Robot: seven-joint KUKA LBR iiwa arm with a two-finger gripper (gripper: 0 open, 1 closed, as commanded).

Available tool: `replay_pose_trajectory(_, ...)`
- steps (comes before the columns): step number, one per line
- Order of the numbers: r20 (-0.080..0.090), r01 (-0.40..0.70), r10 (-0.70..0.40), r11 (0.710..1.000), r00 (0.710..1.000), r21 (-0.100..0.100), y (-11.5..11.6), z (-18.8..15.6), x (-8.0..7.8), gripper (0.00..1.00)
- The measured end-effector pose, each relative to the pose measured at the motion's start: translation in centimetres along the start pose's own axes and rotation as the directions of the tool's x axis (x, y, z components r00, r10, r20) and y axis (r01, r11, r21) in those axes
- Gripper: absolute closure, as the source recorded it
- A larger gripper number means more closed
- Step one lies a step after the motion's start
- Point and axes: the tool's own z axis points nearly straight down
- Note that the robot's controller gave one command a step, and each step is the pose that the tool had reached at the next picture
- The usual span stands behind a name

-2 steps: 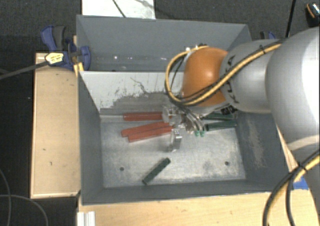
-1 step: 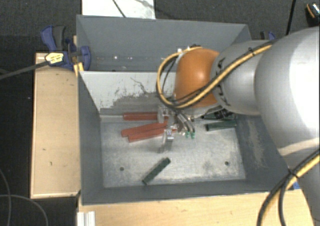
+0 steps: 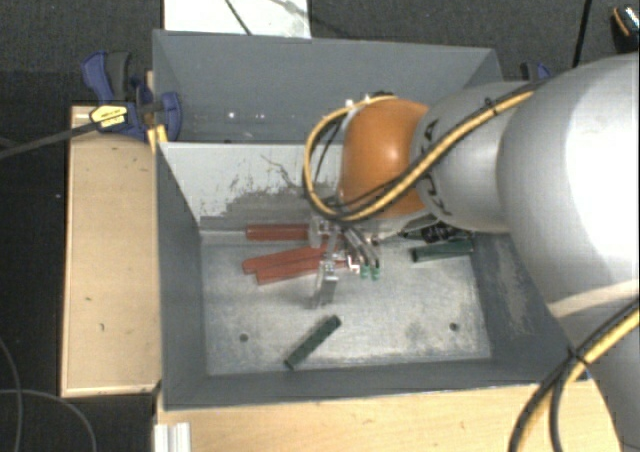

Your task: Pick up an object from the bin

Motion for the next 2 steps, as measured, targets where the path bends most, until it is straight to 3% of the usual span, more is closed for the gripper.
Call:
replay_pose_trajectory(1, 0.006, 0.000, 0.000, 1.000, 1.000, -0.001, 0.0, -0.3, -0.2, 1.00)
replay_pose_trajectory(2, 0.009, 0.117, -0.117, 0.993, 0.993, -0.001, 2.2, -14.6, 1.2, 1.00)
